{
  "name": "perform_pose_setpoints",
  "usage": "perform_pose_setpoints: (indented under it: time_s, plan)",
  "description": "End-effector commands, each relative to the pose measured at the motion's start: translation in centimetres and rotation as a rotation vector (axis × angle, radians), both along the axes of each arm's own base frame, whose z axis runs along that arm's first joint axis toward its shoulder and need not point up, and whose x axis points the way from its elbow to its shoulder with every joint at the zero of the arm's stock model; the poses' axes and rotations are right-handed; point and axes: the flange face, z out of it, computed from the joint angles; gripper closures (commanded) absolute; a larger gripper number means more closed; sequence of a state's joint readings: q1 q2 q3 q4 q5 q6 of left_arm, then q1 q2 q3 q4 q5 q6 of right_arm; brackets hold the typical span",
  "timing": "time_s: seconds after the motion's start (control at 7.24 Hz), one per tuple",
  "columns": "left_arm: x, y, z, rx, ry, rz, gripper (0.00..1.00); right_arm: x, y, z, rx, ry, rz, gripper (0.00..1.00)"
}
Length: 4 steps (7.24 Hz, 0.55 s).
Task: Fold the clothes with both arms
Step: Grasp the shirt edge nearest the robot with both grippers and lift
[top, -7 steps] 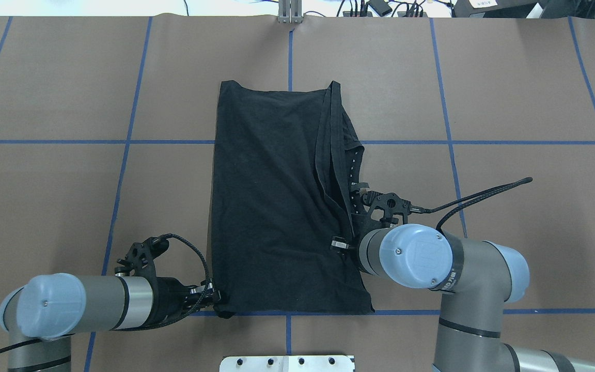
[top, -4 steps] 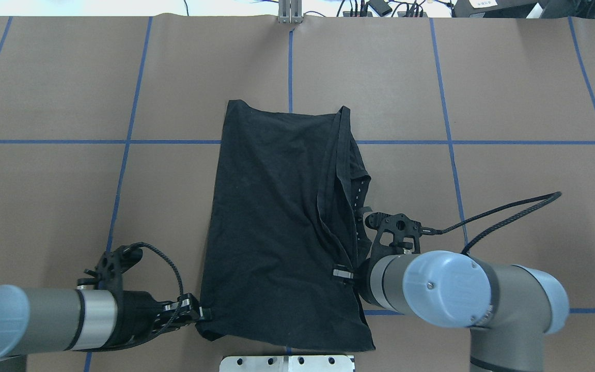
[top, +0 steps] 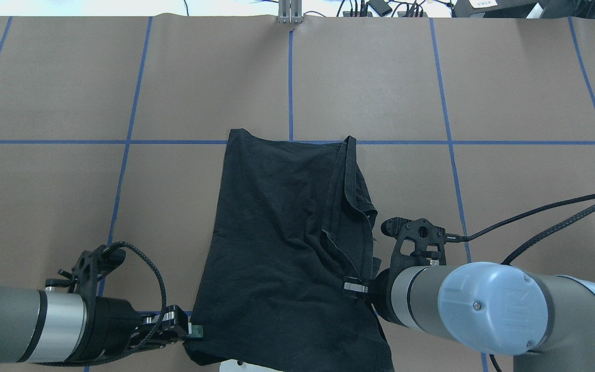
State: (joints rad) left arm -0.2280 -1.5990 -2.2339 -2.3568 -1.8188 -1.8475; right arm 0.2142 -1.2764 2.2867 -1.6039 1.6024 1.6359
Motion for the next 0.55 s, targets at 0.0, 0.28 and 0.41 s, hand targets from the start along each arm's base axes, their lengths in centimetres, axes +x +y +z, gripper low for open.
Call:
perform_pose_setpoints:
  time_s: [0.0, 0.28, 0.41]
  plan:
    - [1.2, -4.5, -3.3, 0.057, -0.064, -0.072, 1.00, 0.6, -3.7, 0.8, -0.001, 0.030, 0.073, 1.00]
    - [4.3, -10.0, -5.5, 0.114, -0.154, -0.136, 1.00, -2.0, -7.5, 1.4, -0.004, 0.073, 0.119, 1.00]
    - [4.1, -12.5, -4.5, 0.153, -0.190, -0.166, 1.00, -2.9, -9.4, 1.7, 0.005, 0.098, 0.134, 1.00]
